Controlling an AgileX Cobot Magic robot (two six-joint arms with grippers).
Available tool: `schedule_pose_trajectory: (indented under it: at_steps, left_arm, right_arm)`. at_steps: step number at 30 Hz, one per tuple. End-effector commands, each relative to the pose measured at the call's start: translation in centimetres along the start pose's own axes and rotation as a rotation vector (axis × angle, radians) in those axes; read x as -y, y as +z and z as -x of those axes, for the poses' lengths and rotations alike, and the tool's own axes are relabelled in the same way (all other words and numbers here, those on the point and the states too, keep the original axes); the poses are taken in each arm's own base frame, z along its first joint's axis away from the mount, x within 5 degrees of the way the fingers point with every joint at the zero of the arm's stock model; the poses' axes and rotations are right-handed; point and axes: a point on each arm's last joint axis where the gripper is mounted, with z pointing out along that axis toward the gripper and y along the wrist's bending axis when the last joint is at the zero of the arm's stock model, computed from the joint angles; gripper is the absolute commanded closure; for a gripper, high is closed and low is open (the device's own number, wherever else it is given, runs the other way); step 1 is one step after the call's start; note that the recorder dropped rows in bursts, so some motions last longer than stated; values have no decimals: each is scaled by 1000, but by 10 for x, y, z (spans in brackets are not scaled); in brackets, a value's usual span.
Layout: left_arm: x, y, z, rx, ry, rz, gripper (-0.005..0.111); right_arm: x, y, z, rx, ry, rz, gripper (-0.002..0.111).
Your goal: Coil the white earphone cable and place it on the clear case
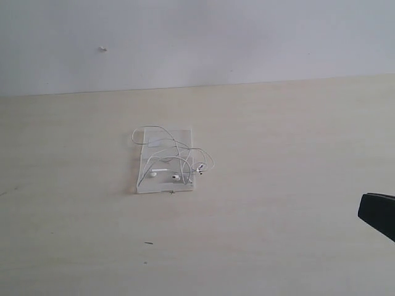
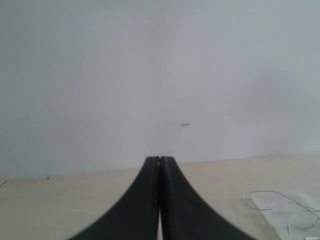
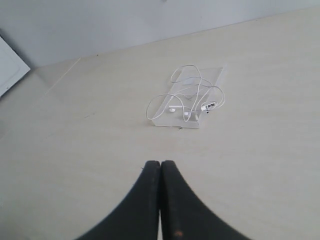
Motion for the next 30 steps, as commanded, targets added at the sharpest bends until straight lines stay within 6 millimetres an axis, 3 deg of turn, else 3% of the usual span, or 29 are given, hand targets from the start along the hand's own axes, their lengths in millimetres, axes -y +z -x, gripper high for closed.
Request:
schedule_pose_trajectory:
  at_steps: [1,12,20,30]
  left_arm:
    - [-3,1,-17,-28,-18,42,107]
    - [1,1,-20,-59,-69,0,107]
    - [5,-5,-45,-347,-187,-15,107]
    - [5,-5,-45,-345,-226,-11,107]
  right_arm:
    - [1,0,-1,2,-5,-4,108]
    - [0,0,0,18,-5,3,108]
    - [0,0,0,18,-5,3,108]
    - [0,0,0,18,-5,3,108]
